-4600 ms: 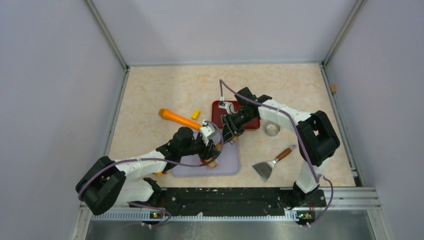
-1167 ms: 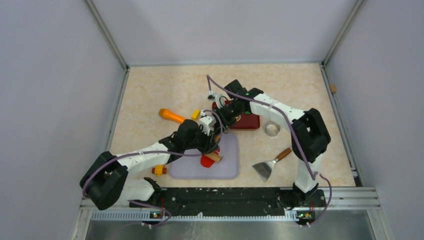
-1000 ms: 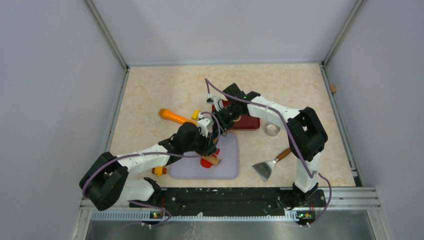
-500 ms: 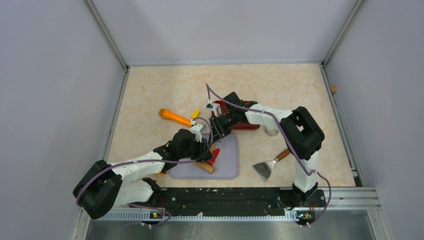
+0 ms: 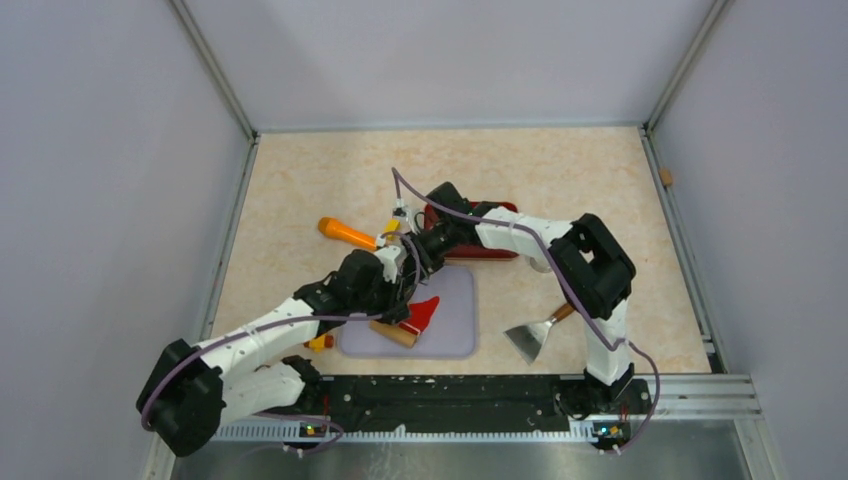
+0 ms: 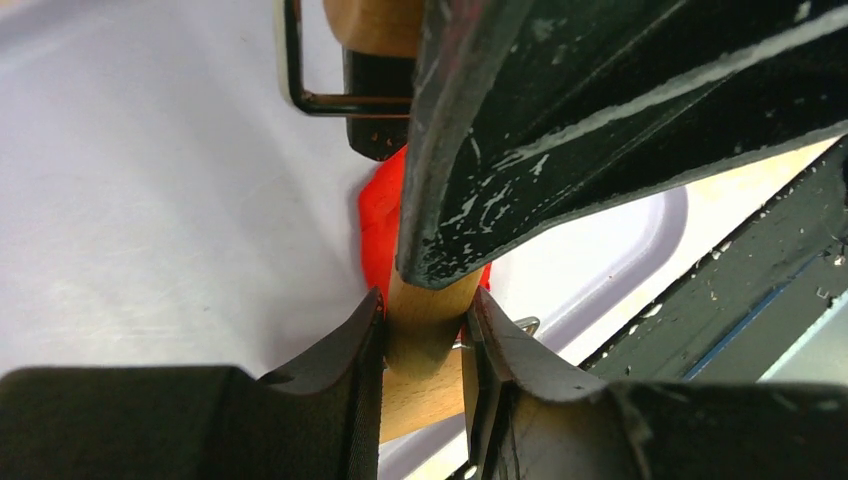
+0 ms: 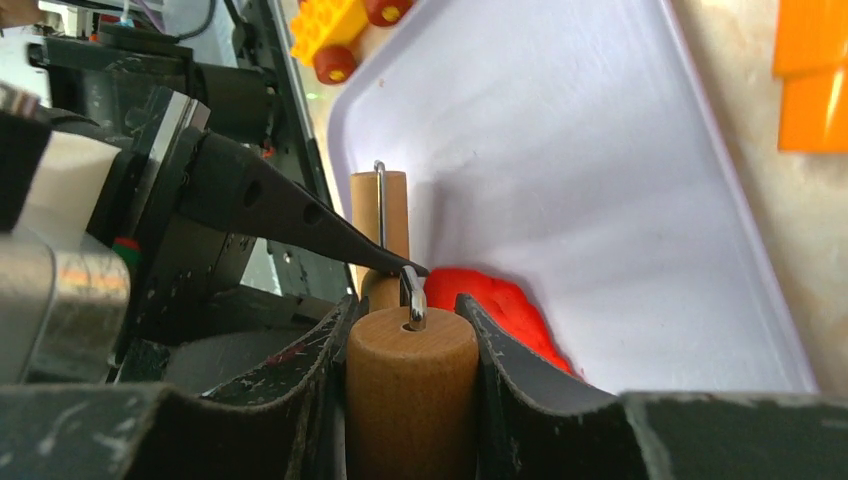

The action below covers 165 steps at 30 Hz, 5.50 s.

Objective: Roll out the dumpling wrappers from the dough

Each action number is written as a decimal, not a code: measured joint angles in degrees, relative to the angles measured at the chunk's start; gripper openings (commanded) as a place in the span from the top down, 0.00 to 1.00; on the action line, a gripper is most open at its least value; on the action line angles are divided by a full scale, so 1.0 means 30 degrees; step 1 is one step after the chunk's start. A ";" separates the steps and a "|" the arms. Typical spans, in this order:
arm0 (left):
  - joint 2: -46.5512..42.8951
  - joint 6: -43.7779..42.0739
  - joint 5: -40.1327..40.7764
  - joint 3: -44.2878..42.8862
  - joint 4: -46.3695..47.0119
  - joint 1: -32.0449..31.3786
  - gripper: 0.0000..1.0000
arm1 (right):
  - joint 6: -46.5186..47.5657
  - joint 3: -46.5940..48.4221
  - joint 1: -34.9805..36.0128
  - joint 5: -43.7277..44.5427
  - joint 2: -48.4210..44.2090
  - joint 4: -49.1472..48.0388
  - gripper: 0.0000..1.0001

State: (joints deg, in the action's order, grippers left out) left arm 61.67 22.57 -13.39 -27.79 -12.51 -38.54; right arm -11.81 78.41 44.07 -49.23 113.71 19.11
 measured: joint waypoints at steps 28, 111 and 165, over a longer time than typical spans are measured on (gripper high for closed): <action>0.3716 0.0306 -0.0219 -0.0583 0.5858 0.0430 1.00 | 0.3228 0.3388 -0.1137 0.3628 0.0168 0.5166 1.00; -0.1508 -0.3548 -0.0794 -0.1960 0.0466 0.0452 1.00 | 0.4073 0.3490 -0.0430 0.1603 -0.2273 0.4058 1.00; 0.3956 -0.1741 -0.3381 -0.2827 0.4284 0.1282 1.00 | 0.5078 0.1996 -0.1989 0.3249 -0.2528 0.4146 1.00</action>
State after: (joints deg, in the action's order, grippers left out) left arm 73.54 17.34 -23.53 -36.27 0.34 -34.70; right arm 3.42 84.40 38.11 -39.48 106.13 31.55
